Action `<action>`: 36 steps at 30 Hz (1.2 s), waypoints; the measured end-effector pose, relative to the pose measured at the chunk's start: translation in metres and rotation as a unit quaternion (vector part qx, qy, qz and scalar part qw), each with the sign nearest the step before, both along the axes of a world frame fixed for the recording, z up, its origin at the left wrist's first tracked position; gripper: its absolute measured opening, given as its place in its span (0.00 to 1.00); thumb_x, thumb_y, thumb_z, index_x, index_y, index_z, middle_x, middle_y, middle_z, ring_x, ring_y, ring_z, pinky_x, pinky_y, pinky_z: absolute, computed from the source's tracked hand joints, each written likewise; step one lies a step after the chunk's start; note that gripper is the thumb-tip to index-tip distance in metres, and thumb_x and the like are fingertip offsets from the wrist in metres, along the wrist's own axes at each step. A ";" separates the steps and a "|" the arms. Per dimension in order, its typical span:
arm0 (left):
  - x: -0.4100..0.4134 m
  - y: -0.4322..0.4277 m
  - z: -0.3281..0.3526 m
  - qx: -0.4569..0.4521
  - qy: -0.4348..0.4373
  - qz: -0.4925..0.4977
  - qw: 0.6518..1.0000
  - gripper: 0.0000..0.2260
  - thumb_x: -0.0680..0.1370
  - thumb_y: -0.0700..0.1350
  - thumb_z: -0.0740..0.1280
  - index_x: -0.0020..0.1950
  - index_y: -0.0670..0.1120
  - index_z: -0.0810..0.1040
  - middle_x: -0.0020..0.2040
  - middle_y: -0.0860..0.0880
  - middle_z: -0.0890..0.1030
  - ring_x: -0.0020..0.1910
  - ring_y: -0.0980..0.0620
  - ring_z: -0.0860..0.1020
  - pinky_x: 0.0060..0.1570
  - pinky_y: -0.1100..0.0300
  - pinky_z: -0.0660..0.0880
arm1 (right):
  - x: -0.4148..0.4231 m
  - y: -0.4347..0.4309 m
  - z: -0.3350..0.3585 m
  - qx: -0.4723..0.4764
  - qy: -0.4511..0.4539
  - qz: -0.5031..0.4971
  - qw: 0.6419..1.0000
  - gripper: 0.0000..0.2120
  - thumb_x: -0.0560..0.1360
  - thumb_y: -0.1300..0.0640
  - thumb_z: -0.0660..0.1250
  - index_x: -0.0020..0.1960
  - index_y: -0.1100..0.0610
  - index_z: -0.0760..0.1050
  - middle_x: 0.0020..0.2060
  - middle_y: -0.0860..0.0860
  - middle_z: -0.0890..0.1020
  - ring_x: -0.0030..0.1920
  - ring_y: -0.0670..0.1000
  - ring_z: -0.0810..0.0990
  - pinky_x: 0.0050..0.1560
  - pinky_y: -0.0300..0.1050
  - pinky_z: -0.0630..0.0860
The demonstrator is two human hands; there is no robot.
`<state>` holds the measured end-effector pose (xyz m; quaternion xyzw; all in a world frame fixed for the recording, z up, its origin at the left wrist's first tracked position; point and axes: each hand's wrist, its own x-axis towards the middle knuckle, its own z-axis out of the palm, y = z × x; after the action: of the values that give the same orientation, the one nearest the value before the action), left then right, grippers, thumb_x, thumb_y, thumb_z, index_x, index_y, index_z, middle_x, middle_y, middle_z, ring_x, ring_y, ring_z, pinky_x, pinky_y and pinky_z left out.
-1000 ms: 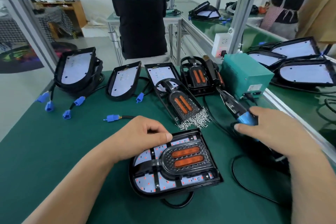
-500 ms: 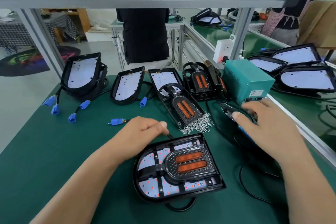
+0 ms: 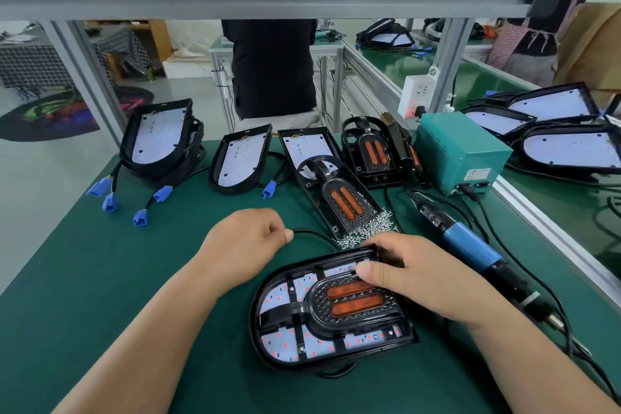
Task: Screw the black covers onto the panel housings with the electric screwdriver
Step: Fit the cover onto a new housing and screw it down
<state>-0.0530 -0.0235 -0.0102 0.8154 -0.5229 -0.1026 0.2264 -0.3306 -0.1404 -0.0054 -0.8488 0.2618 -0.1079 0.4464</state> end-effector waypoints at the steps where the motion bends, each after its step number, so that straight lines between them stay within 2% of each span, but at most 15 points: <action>1: -0.001 0.002 0.002 -0.021 0.067 -0.021 0.997 0.11 0.80 0.58 0.70 0.41 0.55 0.79 0.33 0.61 0.79 0.32 0.61 0.75 0.33 0.62 0.69 | 0.002 0.001 -0.001 0.013 -0.014 -0.010 1.000 0.19 0.77 0.34 0.71 0.61 0.44 0.81 0.54 0.43 0.87 0.55 0.46 0.86 0.62 0.59 0.80; 3: -0.006 0.005 0.008 -0.055 0.184 -0.071 0.979 0.11 0.79 0.59 0.72 0.42 0.54 0.81 0.29 0.59 0.73 0.29 0.61 0.69 0.33 0.67 0.66 | 0.005 0.003 -0.003 0.017 -0.053 -0.035 0.998 0.23 0.76 0.33 0.72 0.58 0.50 0.82 0.51 0.50 0.87 0.53 0.54 0.86 0.60 0.65 0.79; 7: -0.019 0.011 0.016 -0.007 0.360 -0.168 0.918 0.25 0.74 0.68 0.71 0.42 0.45 0.79 0.38 0.52 0.77 0.38 0.54 0.73 0.42 0.57 0.70 | 0.013 0.006 -0.003 0.026 -0.149 -0.080 0.985 0.17 0.77 0.38 0.73 0.60 0.48 0.83 0.49 0.55 0.87 0.52 0.61 0.85 0.58 0.67 0.80; 10: -0.022 0.012 0.020 0.015 0.362 -0.172 0.916 0.23 0.70 0.66 0.75 0.45 0.46 0.82 0.38 0.50 0.79 0.38 0.52 0.74 0.41 0.55 0.68 | 0.017 0.010 -0.002 0.003 -0.174 -0.117 0.978 0.15 0.78 0.41 0.72 0.60 0.46 0.84 0.48 0.51 0.88 0.49 0.55 0.87 0.57 0.63 0.81; 15: -0.025 0.011 0.019 0.023 0.339 -0.172 0.925 0.16 0.71 0.63 0.73 0.39 0.51 0.80 0.34 0.54 0.76 0.34 0.55 0.71 0.36 0.59 0.68 | 0.020 0.013 -0.003 0.043 -0.200 -0.149 0.967 0.16 0.75 0.42 0.76 0.60 0.47 0.85 0.52 0.51 0.88 0.52 0.55 0.87 0.59 0.62 0.82; 18: -0.027 0.011 0.017 0.015 0.343 -0.156 0.926 0.14 0.70 0.62 0.72 0.38 0.52 0.80 0.34 0.52 0.76 0.34 0.54 0.71 0.37 0.57 0.67 | 0.020 0.007 -0.004 0.160 -0.224 -0.139 0.951 0.19 0.76 0.41 0.74 0.62 0.50 0.84 0.55 0.55 0.87 0.55 0.60 0.86 0.61 0.64 0.83; 21: -0.032 0.008 0.017 -0.051 0.428 -0.107 0.896 0.12 0.67 0.59 0.74 0.36 0.51 0.80 0.36 0.47 0.78 0.37 0.50 0.74 0.39 0.55 0.69 | 0.018 0.001 0.001 0.325 -0.243 -0.115 0.907 0.32 0.79 0.31 0.62 0.65 0.58 0.83 0.58 0.65 0.86 0.57 0.65 0.86 0.60 0.64 0.83; 23: -0.034 0.005 0.016 -0.103 0.503 -0.086 0.854 0.12 0.70 0.56 0.74 0.39 0.47 0.83 0.42 0.43 0.83 0.41 0.46 0.80 0.43 0.53 0.74 | 0.017 -0.003 0.002 0.367 -0.227 -0.098 0.897 0.43 0.76 0.23 0.56 0.67 0.58 0.82 0.59 0.65 0.85 0.54 0.63 0.85 0.54 0.58 0.84; 25: -0.039 0.002 0.015 -0.149 0.574 -0.069 0.802 0.15 0.75 0.54 0.71 0.49 0.42 0.87 0.52 0.37 0.87 0.50 0.40 0.86 0.49 0.50 0.82 | 0.018 -0.004 0.000 0.400 -0.244 -0.059 0.881 0.49 0.72 0.20 0.59 0.70 0.62 0.77 0.51 0.59 0.83 0.47 0.59 0.77 0.48 0.52 0.77; 26: -0.043 0.000 0.014 -0.169 0.595 -0.050 0.784 0.16 0.78 0.53 0.69 0.54 0.41 0.88 0.56 0.37 0.87 0.54 0.39 0.87 0.52 0.48 0.84 | 0.020 -0.004 -0.001 0.422 -0.268 -0.052 0.864 0.49 0.72 0.21 0.63 0.71 0.63 0.74 0.45 0.55 0.81 0.43 0.56 0.74 0.45 0.49 0.74; 27: -0.048 -0.002 0.014 -0.188 0.609 -0.028 0.770 0.16 0.81 0.52 0.67 0.57 0.42 0.88 0.57 0.38 0.87 0.56 0.39 0.86 0.54 0.47 0.84 | 0.021 -0.003 -0.002 0.434 -0.292 -0.060 0.850 0.47 0.73 0.24 0.66 0.72 0.63 0.73 0.44 0.52 0.81 0.41 0.55 0.76 0.46 0.49 0.77; 29: -0.060 -0.006 0.012 -0.216 0.613 0.010 0.760 0.16 0.84 0.52 0.64 0.57 0.44 0.88 0.57 0.40 0.87 0.55 0.42 0.87 0.52 0.49 0.85 | 0.025 0.001 -0.003 0.419 -0.307 -0.085 0.850 0.39 0.76 0.32 0.69 0.73 0.61 0.74 0.51 0.54 0.87 0.46 0.56 0.84 0.47 0.53 0.84; 32: -0.073 -0.009 0.006 -0.223 0.600 0.041 0.767 0.17 0.85 0.53 0.65 0.59 0.42 0.87 0.55 0.41 0.88 0.50 0.45 0.88 0.46 0.54 0.85 | 0.030 0.010 -0.005 0.376 -0.276 -0.086 0.880 0.23 0.77 0.42 0.74 0.68 0.51 0.78 0.63 0.59 0.85 0.55 0.59 0.87 0.48 0.56 0.86; 34: -0.075 -0.009 0.001 -0.215 0.603 0.045 0.767 0.18 0.85 0.53 0.65 0.61 0.41 0.85 0.57 0.41 0.88 0.56 0.41 0.87 0.58 0.44 0.83 | 0.030 0.014 -0.005 0.354 -0.253 -0.083 0.897 0.17 0.77 0.45 0.73 0.65 0.45 0.80 0.63 0.57 0.85 0.56 0.61 0.87 0.47 0.55 0.86; 36: -0.075 -0.008 0.001 -0.208 0.605 0.037 0.767 0.17 0.85 0.54 0.64 0.61 0.43 0.85 0.57 0.41 0.88 0.58 0.40 0.86 0.63 0.39 0.80 | 0.028 0.016 -0.004 0.344 -0.240 -0.080 0.904 0.16 0.78 0.45 0.72 0.65 0.43 0.79 0.63 0.56 0.85 0.57 0.61 0.87 0.46 0.54 0.86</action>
<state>-0.1280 -0.0320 -0.0095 0.5359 -0.2552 -0.4552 0.6637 -0.3030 -0.1240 -0.0098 -0.5673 0.2350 -0.2468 0.7497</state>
